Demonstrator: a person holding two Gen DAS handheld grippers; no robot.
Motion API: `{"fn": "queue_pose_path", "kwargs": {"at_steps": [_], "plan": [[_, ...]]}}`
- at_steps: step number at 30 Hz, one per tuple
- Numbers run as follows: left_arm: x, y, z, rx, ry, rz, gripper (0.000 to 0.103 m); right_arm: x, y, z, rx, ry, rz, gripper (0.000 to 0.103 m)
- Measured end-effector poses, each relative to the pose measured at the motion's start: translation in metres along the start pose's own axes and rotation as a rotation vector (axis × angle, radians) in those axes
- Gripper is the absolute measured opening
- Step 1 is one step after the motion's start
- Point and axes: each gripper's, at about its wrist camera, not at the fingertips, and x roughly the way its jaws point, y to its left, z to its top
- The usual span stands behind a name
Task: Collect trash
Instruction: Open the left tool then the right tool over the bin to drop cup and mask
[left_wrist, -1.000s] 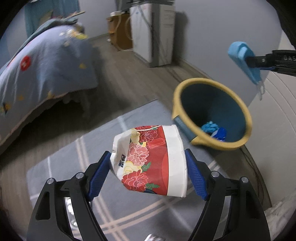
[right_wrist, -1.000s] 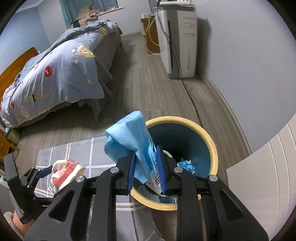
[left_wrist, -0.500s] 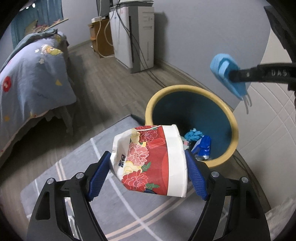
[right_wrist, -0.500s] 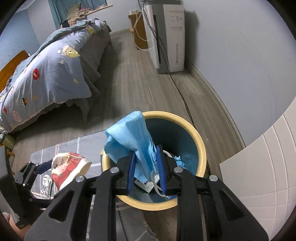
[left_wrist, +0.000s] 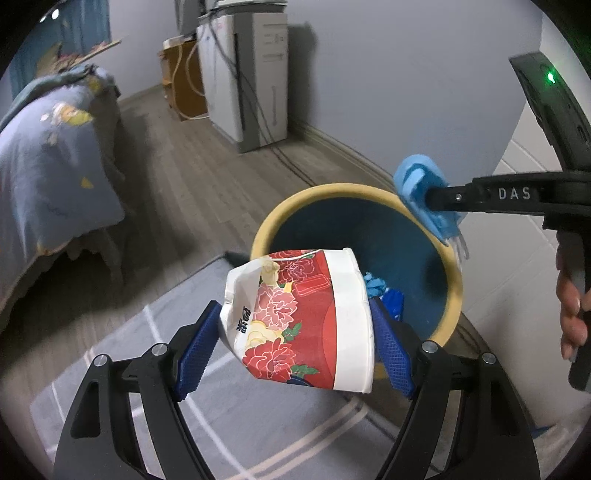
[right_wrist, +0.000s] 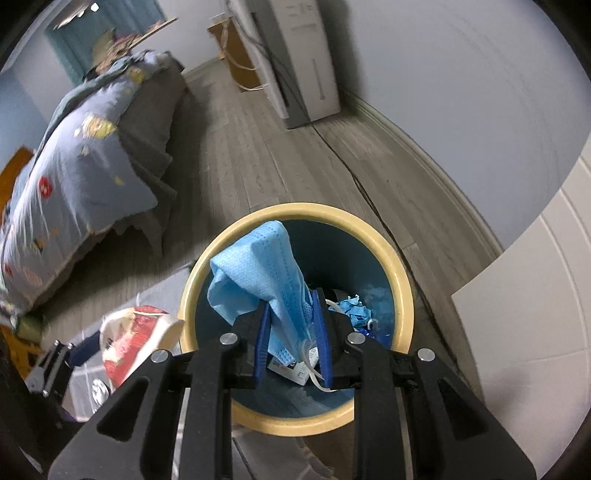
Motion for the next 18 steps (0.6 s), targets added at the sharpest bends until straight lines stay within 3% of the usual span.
{"fn": "queue_pose_path", "kwargs": {"at_steps": [5, 10, 13, 16, 18], "plan": [[0.019, -0.017, 0.01, 0.092, 0.003, 0.026, 0.079, 0.01, -0.008, 0.002, 0.029, 0.018, -0.006, 0.022], [0.037, -0.028, 0.015, 0.116, 0.01, 0.033, 0.08, 0.02, -0.014, 0.003, 0.075, 0.041, 0.013, 0.022], [0.044, -0.032, 0.013, 0.121, 0.011, 0.028, 0.086, 0.02, -0.016, 0.004, 0.087, 0.036, 0.019, 0.022], [0.047, -0.031, 0.009, 0.122, 0.015, 0.026, 0.089, 0.024, -0.015, 0.004, 0.09, 0.045, 0.025, 0.028], [0.047, -0.027, 0.007, 0.116, 0.02, 0.028, 0.09, 0.025, -0.014, 0.005, 0.088, 0.048, 0.026, 0.041]]}}
